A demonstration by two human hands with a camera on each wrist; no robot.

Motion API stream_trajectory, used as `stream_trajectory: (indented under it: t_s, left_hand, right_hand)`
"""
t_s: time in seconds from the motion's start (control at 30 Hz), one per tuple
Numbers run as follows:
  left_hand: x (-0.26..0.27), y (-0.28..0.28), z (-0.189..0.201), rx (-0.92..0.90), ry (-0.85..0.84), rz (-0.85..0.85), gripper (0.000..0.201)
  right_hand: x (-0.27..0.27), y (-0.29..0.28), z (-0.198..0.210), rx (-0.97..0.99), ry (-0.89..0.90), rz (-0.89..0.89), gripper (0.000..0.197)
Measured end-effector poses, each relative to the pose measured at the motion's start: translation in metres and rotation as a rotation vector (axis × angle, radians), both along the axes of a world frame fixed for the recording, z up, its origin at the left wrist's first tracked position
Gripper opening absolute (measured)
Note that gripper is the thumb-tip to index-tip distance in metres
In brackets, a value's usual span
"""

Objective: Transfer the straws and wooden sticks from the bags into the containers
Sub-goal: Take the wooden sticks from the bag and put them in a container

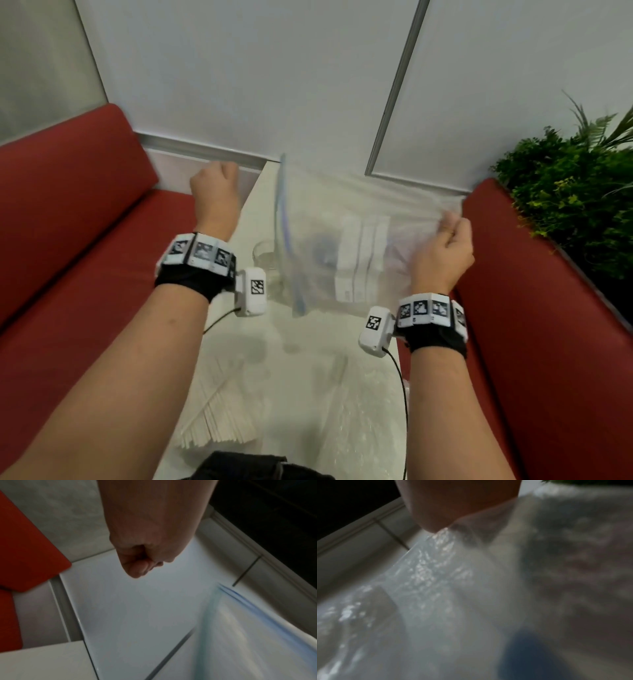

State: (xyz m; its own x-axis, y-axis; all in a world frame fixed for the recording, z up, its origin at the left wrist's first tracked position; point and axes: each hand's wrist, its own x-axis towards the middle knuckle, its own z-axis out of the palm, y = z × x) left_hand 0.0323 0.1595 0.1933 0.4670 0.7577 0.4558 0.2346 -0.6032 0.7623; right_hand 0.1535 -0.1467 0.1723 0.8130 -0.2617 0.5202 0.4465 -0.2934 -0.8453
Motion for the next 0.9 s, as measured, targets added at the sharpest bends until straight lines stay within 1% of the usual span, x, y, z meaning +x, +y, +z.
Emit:
stream_trajectory:
  t_s: [0.03, 0.07, 0.1, 0.13, 0.17, 0.2, 0.27, 0.3, 0.33, 0.37, 0.4, 0.43, 0.53, 0.57, 0.6, 0.67, 0.73, 0.77, 0.83, 0.9]
  left_hand:
    - [-0.003, 0.009, 0.000, -0.145, -0.063, -0.045, 0.024]
    - [-0.005, 0.012, 0.002, -0.292, -0.169, -0.114, 0.025]
    - [-0.007, 0.009, 0.003, -0.403, -0.243, -0.197, 0.026]
    - [-0.006, 0.001, 0.004, -0.487, -0.246, -0.311, 0.026]
    - [-0.005, -0.011, 0.003, -0.544, -0.178, -0.439, 0.024]
    - [-0.001, -0.024, 0.001, -0.590, -0.077, -0.565, 0.028]
    - [0.004, -0.049, -0.011, -0.691, 0.123, -0.760, 0.046]
    - [0.006, -0.058, -0.018, -0.739, 0.188, -0.829, 0.053]
    - [0.007, -0.066, -0.025, -0.768, 0.231, -0.863, 0.061]
    - [0.007, -0.072, -0.030, -0.775, 0.259, -0.866, 0.069]
    - [0.009, -0.076, -0.038, -0.767, 0.278, -0.860, 0.073]
    - [0.009, -0.080, -0.045, -0.764, 0.294, -0.865, 0.070]
    - [0.009, -0.091, -0.064, -0.780, 0.407, -0.960, 0.045]
    - [0.010, -0.094, -0.071, -0.773, 0.430, -0.957, 0.036]
    - [0.011, -0.096, -0.077, -0.753, 0.423, -0.913, 0.027]
    - [0.014, -0.091, -0.083, -0.675, 0.344, -0.722, 0.015]
    - [0.017, -0.078, -0.083, -0.603, 0.215, -0.549, 0.014]
    - [0.017, -0.072, -0.080, -0.577, 0.150, -0.512, 0.012]
    - [0.018, -0.063, -0.071, -0.512, 0.049, -0.495, 0.017]
    - [0.021, -0.062, -0.060, -0.475, -0.033, -0.496, 0.019]
  right_hand:
    - [0.004, -0.009, 0.000, 0.020, 0.003, -0.019, 0.038]
    - [0.008, -0.016, 0.001, 0.030, 0.012, -0.017, 0.041]
    - [0.011, -0.020, 0.003, 0.039, 0.024, -0.003, 0.042]
    - [0.013, -0.020, 0.004, 0.058, 0.036, 0.010, 0.043]
    - [0.014, -0.016, 0.005, 0.084, 0.045, 0.016, 0.044]
    - [0.014, -0.012, 0.005, 0.112, 0.052, 0.014, 0.043]
    - [0.013, -0.003, 0.005, 0.145, 0.071, 0.001, 0.042]
    - [0.014, -0.001, 0.003, 0.163, 0.082, -0.001, 0.042]
    - [0.014, 0.001, 0.001, 0.188, 0.097, 0.000, 0.042]
    - [0.015, 0.001, -0.002, 0.220, 0.113, -0.001, 0.042]
    - [0.015, 0.001, -0.003, 0.258, 0.131, -0.007, 0.042]
    - [0.016, 0.002, -0.005, 0.294, 0.147, -0.017, 0.042]
    - [0.016, 0.003, -0.010, 0.377, 0.187, -0.051, 0.042]
    - [0.017, 0.002, -0.012, 0.388, 0.193, -0.063, 0.042]
    - [0.017, 0.001, -0.015, 0.395, 0.199, -0.075, 0.042]
    - [0.019, -0.006, -0.018, 0.398, 0.216, -0.102, 0.042]
    - [0.021, -0.010, -0.022, 0.381, 0.227, -0.127, 0.042]
    - [0.021, -0.012, -0.025, 0.362, 0.242, -0.133, 0.042]
    - [0.022, -0.013, -0.030, 0.307, 0.282, -0.136, 0.042]
    - [0.021, -0.009, -0.032, 0.273, 0.352, -0.109, 0.034]
